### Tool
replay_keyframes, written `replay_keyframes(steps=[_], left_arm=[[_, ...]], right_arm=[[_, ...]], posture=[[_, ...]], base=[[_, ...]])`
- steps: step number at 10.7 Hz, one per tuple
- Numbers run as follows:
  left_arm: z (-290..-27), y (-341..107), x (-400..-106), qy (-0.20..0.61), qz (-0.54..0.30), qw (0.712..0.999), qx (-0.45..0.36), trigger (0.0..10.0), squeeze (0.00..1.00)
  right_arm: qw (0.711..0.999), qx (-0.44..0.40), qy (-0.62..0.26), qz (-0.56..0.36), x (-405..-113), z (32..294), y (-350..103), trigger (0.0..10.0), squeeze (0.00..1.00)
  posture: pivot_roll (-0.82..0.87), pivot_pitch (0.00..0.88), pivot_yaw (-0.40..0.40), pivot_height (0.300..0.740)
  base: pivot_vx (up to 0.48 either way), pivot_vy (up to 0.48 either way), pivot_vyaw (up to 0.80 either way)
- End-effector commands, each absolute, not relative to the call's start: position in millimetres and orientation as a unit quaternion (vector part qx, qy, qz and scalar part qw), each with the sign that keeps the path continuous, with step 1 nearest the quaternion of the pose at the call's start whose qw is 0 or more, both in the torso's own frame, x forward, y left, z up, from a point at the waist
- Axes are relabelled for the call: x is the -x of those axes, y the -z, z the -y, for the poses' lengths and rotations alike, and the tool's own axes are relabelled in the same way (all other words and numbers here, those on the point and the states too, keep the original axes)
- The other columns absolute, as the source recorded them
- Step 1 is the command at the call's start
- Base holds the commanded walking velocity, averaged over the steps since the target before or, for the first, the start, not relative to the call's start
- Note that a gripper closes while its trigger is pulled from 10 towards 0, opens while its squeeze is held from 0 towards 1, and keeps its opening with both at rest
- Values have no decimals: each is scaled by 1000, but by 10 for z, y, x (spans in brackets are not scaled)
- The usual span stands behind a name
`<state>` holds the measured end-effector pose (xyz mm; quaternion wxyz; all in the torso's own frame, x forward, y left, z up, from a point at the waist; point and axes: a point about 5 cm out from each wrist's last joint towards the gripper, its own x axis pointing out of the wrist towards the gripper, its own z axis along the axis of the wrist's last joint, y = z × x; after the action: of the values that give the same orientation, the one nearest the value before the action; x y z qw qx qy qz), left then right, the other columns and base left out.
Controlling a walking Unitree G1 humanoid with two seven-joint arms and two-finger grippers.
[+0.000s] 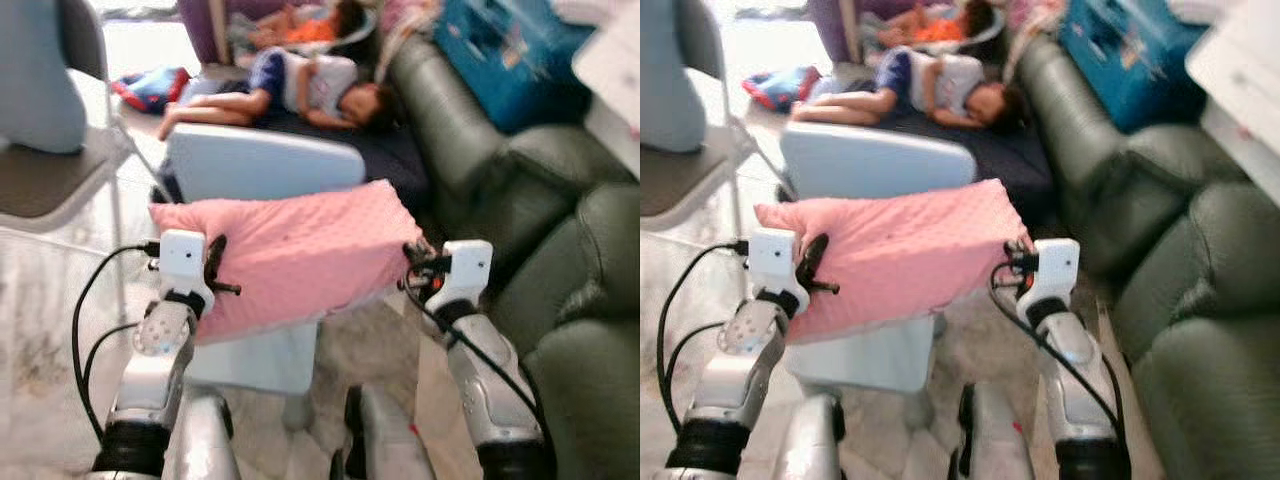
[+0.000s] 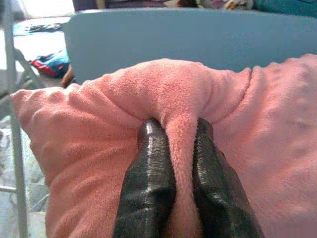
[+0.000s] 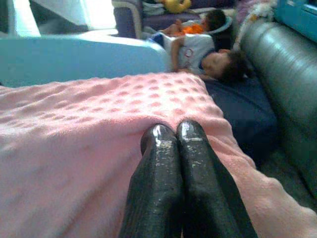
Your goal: Move the pillow to the sofa
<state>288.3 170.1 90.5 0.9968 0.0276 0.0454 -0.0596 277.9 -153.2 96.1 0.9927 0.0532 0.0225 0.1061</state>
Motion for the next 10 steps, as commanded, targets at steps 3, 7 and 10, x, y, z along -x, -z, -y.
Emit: replay_keyframes(steps=[3,7,10], left_arm=[[-1681,-926,-2915,60,-42,997,-33,10000,0],[-1645,-910,-2917,60,-43,997,-33,10000,0],[-1670,-885,-2920,48,-54,997,-38,10000,0]], right_arm=[[994,-46,-99,-14,-2803,1576,-998,10000,0],[994,-41,-96,-17,-2791,1588,-980,10000,0],[994,-42,-101,-27,-2792,1573,-921,10000,0]], posture=[[-17,0,-77,723],[-25,0,-76,740],[-5,0,-85,740]], base=[[0,0,0],[0,0,0],[0,0,0]])
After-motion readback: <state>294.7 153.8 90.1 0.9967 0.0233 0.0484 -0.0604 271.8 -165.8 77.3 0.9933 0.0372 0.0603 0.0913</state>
